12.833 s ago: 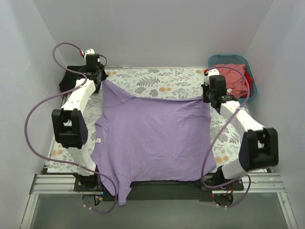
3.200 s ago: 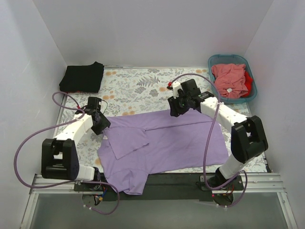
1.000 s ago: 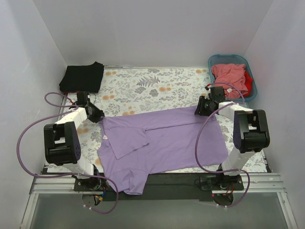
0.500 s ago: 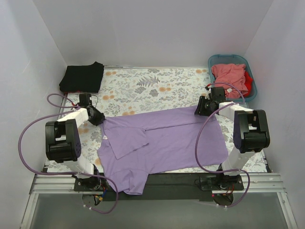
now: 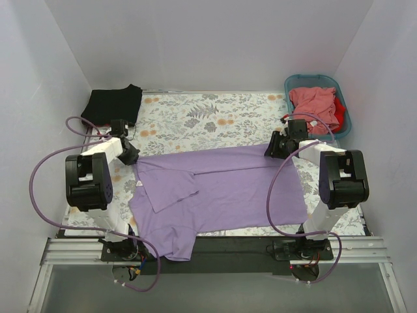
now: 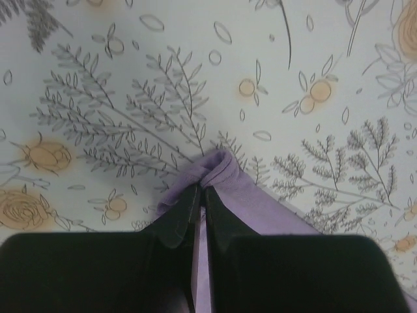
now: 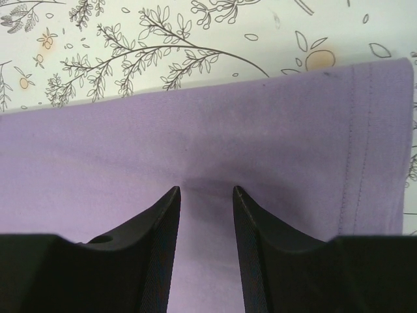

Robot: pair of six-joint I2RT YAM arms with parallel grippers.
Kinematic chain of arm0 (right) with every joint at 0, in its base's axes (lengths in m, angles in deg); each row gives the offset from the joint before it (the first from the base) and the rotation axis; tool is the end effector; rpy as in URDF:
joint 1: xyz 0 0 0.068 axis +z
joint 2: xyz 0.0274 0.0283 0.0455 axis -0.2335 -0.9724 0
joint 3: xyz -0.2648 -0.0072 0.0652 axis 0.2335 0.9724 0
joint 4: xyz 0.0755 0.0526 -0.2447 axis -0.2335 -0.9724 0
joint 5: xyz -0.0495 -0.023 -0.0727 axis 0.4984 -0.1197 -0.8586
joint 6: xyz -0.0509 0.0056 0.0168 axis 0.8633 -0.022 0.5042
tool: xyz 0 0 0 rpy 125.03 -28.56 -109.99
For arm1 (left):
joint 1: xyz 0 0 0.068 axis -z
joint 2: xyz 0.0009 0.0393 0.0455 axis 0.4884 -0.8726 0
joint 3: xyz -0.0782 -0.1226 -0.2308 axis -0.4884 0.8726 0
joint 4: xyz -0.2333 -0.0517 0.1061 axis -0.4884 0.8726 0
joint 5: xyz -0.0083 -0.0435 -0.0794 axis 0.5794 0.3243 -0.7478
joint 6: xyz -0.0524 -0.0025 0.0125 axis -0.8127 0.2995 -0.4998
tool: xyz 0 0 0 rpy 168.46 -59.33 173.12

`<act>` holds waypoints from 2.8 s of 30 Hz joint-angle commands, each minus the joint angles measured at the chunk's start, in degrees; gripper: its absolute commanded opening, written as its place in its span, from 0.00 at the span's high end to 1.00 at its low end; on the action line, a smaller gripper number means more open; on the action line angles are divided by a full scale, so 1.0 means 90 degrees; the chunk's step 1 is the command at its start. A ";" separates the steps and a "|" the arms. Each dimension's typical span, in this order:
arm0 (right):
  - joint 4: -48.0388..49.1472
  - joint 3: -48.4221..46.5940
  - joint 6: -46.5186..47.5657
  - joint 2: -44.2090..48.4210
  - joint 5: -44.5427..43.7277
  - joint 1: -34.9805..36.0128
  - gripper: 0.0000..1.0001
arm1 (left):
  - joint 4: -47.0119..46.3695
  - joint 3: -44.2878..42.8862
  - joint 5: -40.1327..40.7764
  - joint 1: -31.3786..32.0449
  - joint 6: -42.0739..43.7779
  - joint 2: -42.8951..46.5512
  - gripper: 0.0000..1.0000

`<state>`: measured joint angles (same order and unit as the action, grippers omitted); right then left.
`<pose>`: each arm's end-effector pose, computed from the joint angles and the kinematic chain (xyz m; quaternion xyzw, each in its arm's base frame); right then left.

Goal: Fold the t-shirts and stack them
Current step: Fold the tshirt

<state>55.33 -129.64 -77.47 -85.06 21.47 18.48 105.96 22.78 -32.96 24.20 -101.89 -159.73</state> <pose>0.3475 0.0370 0.1601 0.0475 0.9324 0.1492 0.3256 0.3253 0.0337 0.1579 -0.6607 0.7202 -0.0631 0.2023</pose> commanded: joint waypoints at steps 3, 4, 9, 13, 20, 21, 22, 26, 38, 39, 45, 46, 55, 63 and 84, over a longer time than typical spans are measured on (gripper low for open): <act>-0.0258 0.0104 -0.0186 -0.0064 0.0046 0.0053 0.55 | 0.0346 -0.0727 0.1481 -0.0104 0.0355 -0.0852 1.00; -0.0258 0.0055 -0.0195 -0.0055 0.0066 0.0063 0.55 | 0.0346 -0.0854 0.1345 -0.0104 0.0414 -0.0959 0.99; -0.0267 -0.0481 0.0068 0.0179 0.0057 0.0053 0.55 | 0.0239 -0.1158 0.1012 -0.0056 0.0551 -0.1185 0.93; -0.0267 -0.0814 0.0107 0.0102 -0.0216 0.0004 0.55 | -0.0015 -0.0953 0.0866 -0.0046 0.0619 -0.1078 0.88; -0.0267 -0.1068 0.0156 -0.0445 -0.0441 -0.0103 0.61 | -0.0113 -0.0894 0.0836 -0.0055 0.0658 -0.1038 0.87; -0.0267 -0.1078 0.0156 -0.0494 -0.0509 -0.0132 0.63 | -0.0113 -0.0894 0.0826 -0.0046 0.0658 -0.1048 0.87; -0.0277 -0.1078 0.0146 -0.0514 -0.0548 -0.0200 0.64 | -0.0113 -0.0885 0.0836 -0.0055 0.0658 -0.1067 0.87; -0.0277 -0.1107 0.0146 -0.0660 -0.0792 -0.0386 0.66 | -0.0103 -0.0865 0.0895 -0.0055 0.0658 -0.1145 0.87; -0.0316 -0.1693 0.0381 -0.0778 -0.0872 -0.0484 0.64 | -0.0074 -0.0982 0.0690 -0.0046 0.0717 -0.1078 0.83; -0.0326 -0.1645 0.0390 -0.0594 -0.0832 -0.0474 0.64 | -0.0064 -0.1021 0.0670 -0.0055 0.0707 -0.1039 0.80; -0.0452 -0.1371 0.0371 0.0071 -0.0501 -0.0279 0.61 | 0.0072 -0.1148 0.0611 -0.0036 0.0649 -0.0444 0.63; -0.0569 -0.1284 0.0342 0.0111 -0.0471 -0.0202 0.61 | 0.0131 -0.1158 0.0631 -0.0026 0.0658 -0.0336 0.56; -0.0736 -0.0687 0.0234 0.0463 -0.0851 0.0511 0.58 | 0.0736 -0.0827 0.1041 0.0412 0.0541 0.0797 0.45; -0.0746 -0.0736 0.0293 0.0034 -0.0852 0.0814 0.58 | 0.0679 -0.0348 0.0856 0.1399 0.0375 0.0877 0.52; -0.0813 -0.3837 0.0780 -0.2749 -0.1672 0.0073 0.58 | 0.0677 -0.3138 0.0699 0.1488 0.0521 -0.2667 0.52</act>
<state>49.19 -157.68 -72.77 -104.75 9.26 20.92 111.95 -1.37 -25.66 37.97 -97.27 -177.43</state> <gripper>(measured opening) 0.421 0.477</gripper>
